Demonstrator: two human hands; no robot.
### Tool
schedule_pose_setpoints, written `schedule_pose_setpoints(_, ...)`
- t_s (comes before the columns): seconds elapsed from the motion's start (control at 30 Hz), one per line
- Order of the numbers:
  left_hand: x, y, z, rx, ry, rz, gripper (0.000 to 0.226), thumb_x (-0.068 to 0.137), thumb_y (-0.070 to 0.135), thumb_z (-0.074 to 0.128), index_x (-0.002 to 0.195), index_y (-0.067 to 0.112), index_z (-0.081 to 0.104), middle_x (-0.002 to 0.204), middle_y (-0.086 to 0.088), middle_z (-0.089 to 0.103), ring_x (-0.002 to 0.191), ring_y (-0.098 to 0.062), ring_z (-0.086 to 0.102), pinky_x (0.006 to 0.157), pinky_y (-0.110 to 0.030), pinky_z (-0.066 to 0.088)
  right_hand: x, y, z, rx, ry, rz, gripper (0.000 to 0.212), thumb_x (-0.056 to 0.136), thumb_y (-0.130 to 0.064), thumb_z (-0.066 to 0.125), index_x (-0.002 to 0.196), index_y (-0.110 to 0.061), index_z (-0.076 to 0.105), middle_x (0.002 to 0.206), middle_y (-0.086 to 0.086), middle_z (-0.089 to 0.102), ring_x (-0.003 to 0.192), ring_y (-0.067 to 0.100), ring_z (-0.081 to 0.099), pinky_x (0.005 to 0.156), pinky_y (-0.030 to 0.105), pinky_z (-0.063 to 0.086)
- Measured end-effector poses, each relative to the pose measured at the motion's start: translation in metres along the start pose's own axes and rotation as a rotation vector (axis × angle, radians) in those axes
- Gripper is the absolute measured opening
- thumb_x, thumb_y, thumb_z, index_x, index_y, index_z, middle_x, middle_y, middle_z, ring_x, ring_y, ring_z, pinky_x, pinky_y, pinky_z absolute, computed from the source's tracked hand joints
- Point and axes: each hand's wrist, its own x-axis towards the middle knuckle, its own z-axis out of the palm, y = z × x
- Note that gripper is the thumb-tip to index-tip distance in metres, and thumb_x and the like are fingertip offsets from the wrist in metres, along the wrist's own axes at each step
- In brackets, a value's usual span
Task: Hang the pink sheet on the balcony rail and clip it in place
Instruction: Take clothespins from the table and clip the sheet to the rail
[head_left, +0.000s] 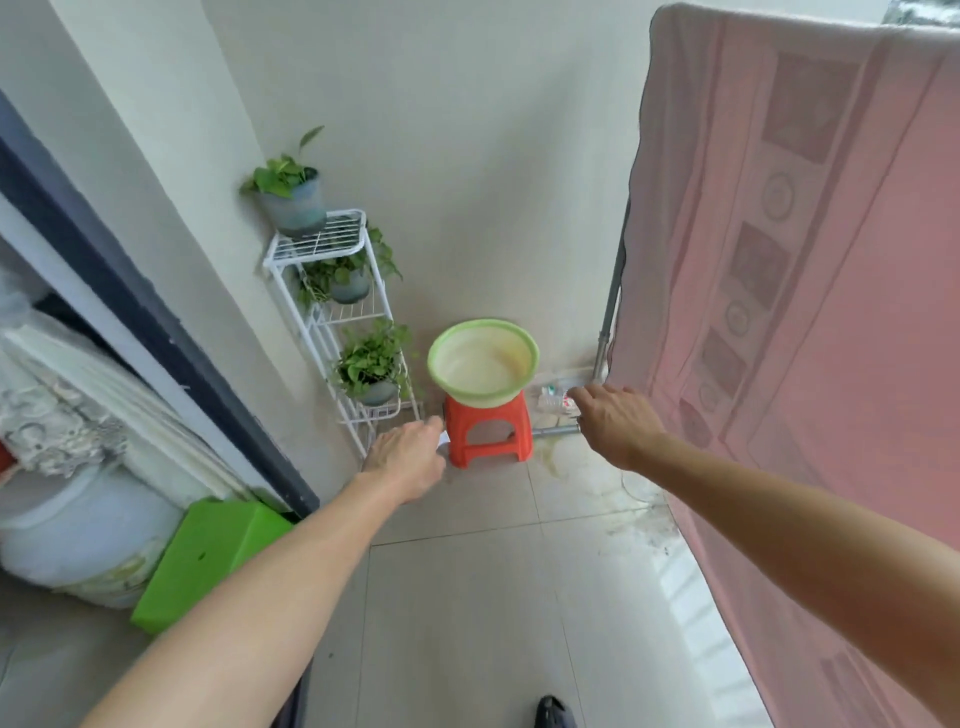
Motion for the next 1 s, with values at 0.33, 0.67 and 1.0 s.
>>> schedule_pose_setpoints(0.33,0.207,-0.054,-0.021,0.111,0.039,0.11,0.033,0.087,0.007,0.046,0.119,0.01,0.043,0.106,-0.008,0.065,0.094,-0.031,0.063,0.065,-0.036,0.04,0.196,0.057,0.017,0.075,-0.035,0.041,0.042,0.092,-0.01,0.044,0.134,-0.01,0.045,0.114,0.014,0.059,0.103,0.035,0.058,0.078,0.041,0.048)
schedule_pose_setpoints(0.67,0.465,-0.065,-0.079,0.079,0.086,0.34,0.03,0.087,0.012,0.047,0.115,0.019,0.053,0.117,-0.005,0.064,0.108,-0.029,0.06,0.074,-0.034,0.041,0.364,0.136,-0.016,0.016,0.063,0.26,0.043,0.091,-0.011,0.047,0.134,-0.011,0.047,0.122,0.01,0.059,0.109,0.032,0.058,0.068,0.036,0.037)
schedule_pose_setpoints(1.0,0.649,0.032,-0.139,-0.107,0.241,0.503,0.017,0.083,0.017,0.051,0.1,0.016,0.053,0.105,-0.01,0.068,0.094,-0.036,0.062,0.066,-0.033,0.036,0.456,0.261,-0.089,-0.139,0.241,0.375,0.033,0.086,-0.017,0.055,0.119,-0.016,0.054,0.11,0.003,0.066,0.085,0.032,0.065,0.054,0.032,0.039)
